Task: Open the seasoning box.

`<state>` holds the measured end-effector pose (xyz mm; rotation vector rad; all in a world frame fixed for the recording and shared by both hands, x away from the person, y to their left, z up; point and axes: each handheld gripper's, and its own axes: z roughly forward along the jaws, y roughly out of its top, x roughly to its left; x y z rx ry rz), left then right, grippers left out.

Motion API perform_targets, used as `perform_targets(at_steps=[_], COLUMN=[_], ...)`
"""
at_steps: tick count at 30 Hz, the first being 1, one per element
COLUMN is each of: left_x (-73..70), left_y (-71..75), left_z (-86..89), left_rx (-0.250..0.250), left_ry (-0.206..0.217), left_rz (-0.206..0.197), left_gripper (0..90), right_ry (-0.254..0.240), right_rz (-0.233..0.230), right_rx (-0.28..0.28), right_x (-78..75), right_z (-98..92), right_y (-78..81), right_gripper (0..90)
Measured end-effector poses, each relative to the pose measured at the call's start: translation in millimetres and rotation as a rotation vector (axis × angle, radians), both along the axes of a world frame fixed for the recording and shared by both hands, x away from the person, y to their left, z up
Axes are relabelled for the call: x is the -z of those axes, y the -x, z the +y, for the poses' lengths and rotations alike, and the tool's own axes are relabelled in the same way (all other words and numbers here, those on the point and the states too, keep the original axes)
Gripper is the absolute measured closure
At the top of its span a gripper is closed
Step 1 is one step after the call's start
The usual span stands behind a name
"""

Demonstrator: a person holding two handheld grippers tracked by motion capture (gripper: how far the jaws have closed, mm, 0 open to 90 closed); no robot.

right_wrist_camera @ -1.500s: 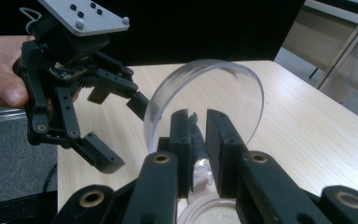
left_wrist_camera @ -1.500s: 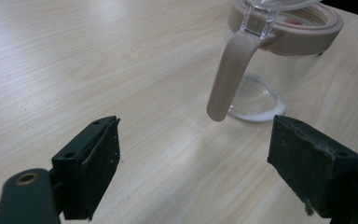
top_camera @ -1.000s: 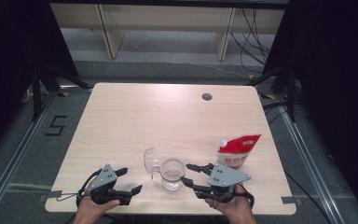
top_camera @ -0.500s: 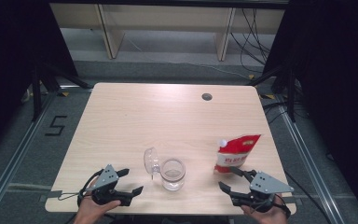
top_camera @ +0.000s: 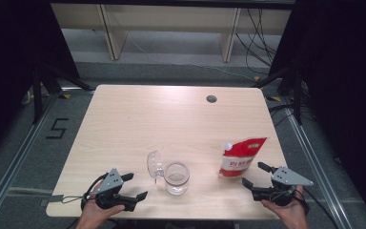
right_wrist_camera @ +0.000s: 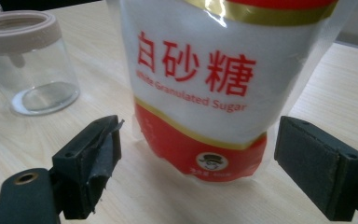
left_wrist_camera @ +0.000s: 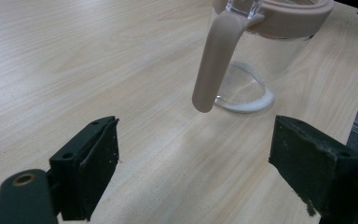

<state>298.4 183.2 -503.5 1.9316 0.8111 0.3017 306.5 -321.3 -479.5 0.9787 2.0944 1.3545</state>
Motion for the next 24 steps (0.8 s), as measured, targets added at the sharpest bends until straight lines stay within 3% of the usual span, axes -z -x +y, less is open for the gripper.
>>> perform_targets(at_steps=[4,5,7,12,13,14,16,17,20,22,23,24], left_x=[-0.3,-0.7,-0.4,-0.7,-0.5,-0.3,-0.3,0.2,-0.3,0.2,0.1,0.3], left_y=[-0.1,-1.7,-1.6,-1.2,-1.3,-1.3,-1.1,0.3,-1.0,-0.9,-0.9,-0.9], left_z=[-0.1,1.6,1.2,1.4,1.4,1.3,0.9,-0.3,0.7,-0.1,0.2,-0.2], left_rx=[-0.005,0.011,0.005,0.007,0.008,0.008,0.003,-0.013,0.005,0.002,0.002,-0.001], left_ry=[0.008,-0.014,-0.012,-0.018,-0.021,-0.024,-0.026,-0.012,-0.033,-0.024,-0.031,-0.027], left_rz=[-0.005,-0.019,-0.013,-0.018,-0.019,-0.019,-0.018,0.001,-0.019,-0.016,-0.017,-0.015], left_gripper=[15.3,15.3,15.3,15.3,15.3,15.3,15.3,15.3,15.3,15.3,15.3,15.3], right_ry=[0.029,0.008,0.036,0.012,0.029,0.027,0.042,0.042,0.021,0.039,0.008,0.018], right_rz=[-0.054,-0.026,-0.036,-0.028,-0.056,-0.028,-0.059,-0.059,-0.039,-0.082,-0.047,-0.055], right_rx=[-0.053,-0.031,-0.057,-0.089,-0.106,-0.083,-0.105,-0.105,-0.136,-0.17,-0.162,-0.171], right_x=[2.0,2.5,3.0,6.0,7.2,7.6,9.1,9.1,10.7,11.8,12.7,12.9], right_z=[-9.2,-9.8,-14.5,-15.0,-16.1,-15.1,-15.2,-15.2,-11.1,-10.7,-7.8,-7.6], right_y=[-14.7,-17.1,-28.1,-40.9,-45.5,-44.9,-50.5,-50.5,-52.9,-57.7,-56.6,-57.6], right_gripper=[15.4,15.3,15.4,15.4,15.4,15.4,15.4,15.4,15.1,15.3,15.3,15.2])
